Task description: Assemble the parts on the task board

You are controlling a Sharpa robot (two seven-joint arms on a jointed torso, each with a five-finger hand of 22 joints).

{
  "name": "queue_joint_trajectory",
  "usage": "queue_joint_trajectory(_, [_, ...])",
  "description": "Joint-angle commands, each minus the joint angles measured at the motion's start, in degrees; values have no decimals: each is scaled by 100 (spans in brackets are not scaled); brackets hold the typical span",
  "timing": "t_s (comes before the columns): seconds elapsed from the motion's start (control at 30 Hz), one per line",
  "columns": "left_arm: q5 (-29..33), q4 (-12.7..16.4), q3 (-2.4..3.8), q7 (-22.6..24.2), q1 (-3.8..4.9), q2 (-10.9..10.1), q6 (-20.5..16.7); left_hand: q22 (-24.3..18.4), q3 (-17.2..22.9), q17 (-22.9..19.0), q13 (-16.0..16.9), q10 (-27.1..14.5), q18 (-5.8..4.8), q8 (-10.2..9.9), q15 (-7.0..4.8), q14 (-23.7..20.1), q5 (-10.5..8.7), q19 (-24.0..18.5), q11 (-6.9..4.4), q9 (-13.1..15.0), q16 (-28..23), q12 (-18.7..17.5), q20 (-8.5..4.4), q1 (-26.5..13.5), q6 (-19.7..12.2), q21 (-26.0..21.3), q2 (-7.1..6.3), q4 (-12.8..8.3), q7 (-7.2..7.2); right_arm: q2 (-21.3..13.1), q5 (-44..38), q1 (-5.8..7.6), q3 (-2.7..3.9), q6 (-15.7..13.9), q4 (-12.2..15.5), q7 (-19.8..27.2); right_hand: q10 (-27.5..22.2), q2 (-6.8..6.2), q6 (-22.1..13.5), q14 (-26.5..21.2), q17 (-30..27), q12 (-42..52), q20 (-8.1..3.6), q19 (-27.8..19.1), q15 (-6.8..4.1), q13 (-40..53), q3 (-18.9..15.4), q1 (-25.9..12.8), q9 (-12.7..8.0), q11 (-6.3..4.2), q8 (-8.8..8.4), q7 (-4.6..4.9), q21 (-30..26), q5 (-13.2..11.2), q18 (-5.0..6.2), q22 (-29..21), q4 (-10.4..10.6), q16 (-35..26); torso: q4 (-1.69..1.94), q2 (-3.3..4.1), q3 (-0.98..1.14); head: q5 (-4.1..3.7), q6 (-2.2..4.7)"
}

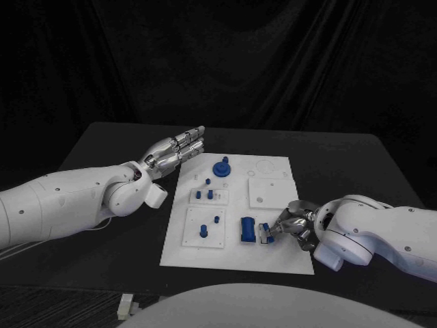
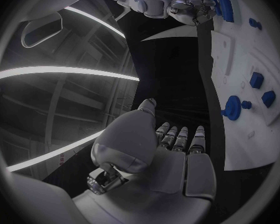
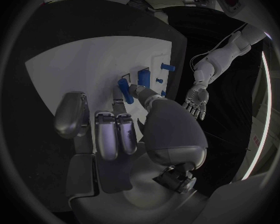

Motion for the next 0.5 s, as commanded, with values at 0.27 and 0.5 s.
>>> queue_joint_trajectory(0.27, [1, 9, 6, 53, -8, 5, 64, -6, 1, -9, -6, -8, 58, 27, -50, -2, 21, -2, -1, 12, -21, -38, 26, -29, 19, -15, -18, -30, 53, 47, 16, -20, 2, 101, -24, -135, 585, 13, -45, 490, 991, 15, 38, -13, 38, 1508, -73, -165, -39, 22, -70, 9, -71, -223, 34, 864, 124, -37, 6, 3, 1, -6, -1])
queue_joint_trajectory(0.5, [1, 2, 6, 52, -8, 23, 75, -7, 4, -9, -6, -8, 58, 32, -52, -2, 22, -2, -8, 14, -21, -38, 26, -33, 32, -15, -11, -36, 72, 68, 16, -21, 2, 198, -50, -165, 585, -14, -108, 491, 995, 15, 53, -14, 59, 1508, -335, -367, -88, 47, -132, 38, -85, -404, 34, 863, 334, -36, -2, 2, -1, 3, -1])
